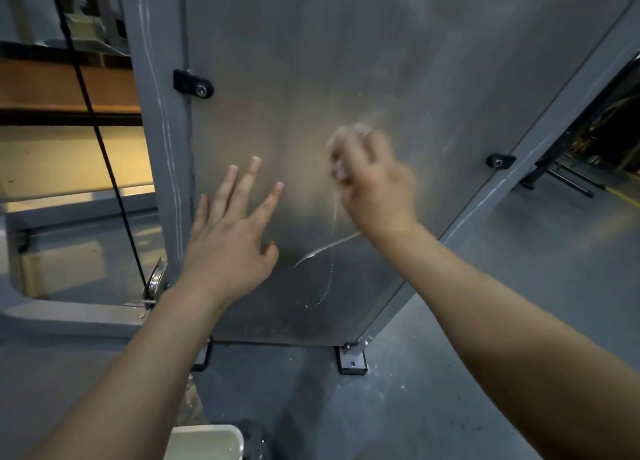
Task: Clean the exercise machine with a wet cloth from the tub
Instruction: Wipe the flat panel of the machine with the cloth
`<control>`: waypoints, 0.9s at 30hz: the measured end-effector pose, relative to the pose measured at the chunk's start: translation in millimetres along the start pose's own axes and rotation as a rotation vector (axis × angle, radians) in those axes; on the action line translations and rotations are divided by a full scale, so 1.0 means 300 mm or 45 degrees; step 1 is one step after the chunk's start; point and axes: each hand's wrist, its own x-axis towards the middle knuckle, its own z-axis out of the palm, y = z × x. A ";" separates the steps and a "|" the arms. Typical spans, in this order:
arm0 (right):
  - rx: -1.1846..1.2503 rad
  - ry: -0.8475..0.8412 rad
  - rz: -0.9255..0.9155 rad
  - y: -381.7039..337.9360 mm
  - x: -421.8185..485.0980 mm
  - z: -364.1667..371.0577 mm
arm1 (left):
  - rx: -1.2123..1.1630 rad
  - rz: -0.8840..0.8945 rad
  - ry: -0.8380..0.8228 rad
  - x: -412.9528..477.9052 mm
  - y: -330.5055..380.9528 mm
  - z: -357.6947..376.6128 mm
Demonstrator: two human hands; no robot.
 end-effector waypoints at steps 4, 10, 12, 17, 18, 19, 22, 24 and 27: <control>-0.041 -0.161 -0.330 0.042 0.009 -0.029 | 0.008 -0.003 -0.009 0.000 -0.004 -0.004; 0.168 0.076 0.117 0.000 0.060 -0.059 | 0.032 -0.006 -0.009 -0.006 -0.007 -0.003; 0.189 -0.084 0.007 -0.040 0.008 -0.035 | 0.027 -0.007 -0.020 -0.006 0.000 -0.003; 0.185 -0.270 -0.162 -0.011 0.047 -0.073 | 0.025 -0.012 -0.038 -0.009 0.007 -0.005; 0.176 -0.251 -0.207 0.002 0.069 -0.091 | 0.024 -0.014 -0.043 -0.009 0.007 -0.007; 0.181 -0.200 -0.177 0.026 0.097 -0.106 | 0.023 -0.014 -0.044 -0.007 0.007 -0.008; 0.266 0.078 0.214 0.065 0.161 -0.127 | 0.003 -0.011 -0.031 -0.005 0.011 -0.005; 0.192 0.076 0.219 0.015 0.122 -0.098 | -0.007 -0.017 -0.025 -0.007 0.020 -0.002; 0.033 -0.284 -0.190 -0.043 0.028 -0.061 | -0.020 -0.030 -0.024 -0.009 0.024 -0.006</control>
